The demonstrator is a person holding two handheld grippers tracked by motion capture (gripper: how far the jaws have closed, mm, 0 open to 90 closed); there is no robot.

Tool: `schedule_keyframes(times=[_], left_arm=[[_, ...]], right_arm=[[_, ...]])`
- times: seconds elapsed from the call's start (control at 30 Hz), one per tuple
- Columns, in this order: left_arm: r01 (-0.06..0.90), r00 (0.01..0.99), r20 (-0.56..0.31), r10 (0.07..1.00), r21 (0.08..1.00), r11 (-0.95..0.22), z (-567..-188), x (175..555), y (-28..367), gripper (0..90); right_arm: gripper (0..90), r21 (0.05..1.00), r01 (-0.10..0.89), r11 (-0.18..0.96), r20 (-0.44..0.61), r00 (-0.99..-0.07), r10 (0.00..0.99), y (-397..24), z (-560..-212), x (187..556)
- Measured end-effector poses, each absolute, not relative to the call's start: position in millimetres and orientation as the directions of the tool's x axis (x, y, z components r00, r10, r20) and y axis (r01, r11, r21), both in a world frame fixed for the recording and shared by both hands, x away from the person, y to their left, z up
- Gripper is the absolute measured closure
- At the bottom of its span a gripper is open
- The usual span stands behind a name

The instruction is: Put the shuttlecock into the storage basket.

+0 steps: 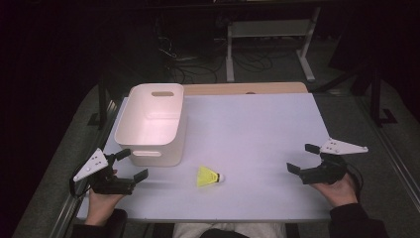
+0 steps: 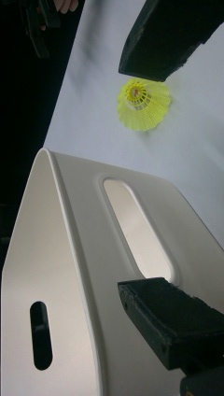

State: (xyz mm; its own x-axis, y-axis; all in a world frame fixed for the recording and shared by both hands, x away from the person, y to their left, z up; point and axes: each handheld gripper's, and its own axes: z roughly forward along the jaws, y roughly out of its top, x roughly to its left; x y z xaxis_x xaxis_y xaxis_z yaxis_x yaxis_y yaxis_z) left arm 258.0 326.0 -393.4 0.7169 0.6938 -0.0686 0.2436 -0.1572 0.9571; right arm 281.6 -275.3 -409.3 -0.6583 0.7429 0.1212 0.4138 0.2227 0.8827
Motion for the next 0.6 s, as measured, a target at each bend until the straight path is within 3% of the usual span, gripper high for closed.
schedule_keyframes(times=[0.6], left_arm=[[0.241, 0.715, -0.07, 0.695, 0.958, -0.152, -393.1, 257.1, 326.5, 0.0]], right_arm=[[0.0, 0.877, 0.416, 0.241, 0.106, -0.656, 0.747, -274.9, -400.2, 280.3]])
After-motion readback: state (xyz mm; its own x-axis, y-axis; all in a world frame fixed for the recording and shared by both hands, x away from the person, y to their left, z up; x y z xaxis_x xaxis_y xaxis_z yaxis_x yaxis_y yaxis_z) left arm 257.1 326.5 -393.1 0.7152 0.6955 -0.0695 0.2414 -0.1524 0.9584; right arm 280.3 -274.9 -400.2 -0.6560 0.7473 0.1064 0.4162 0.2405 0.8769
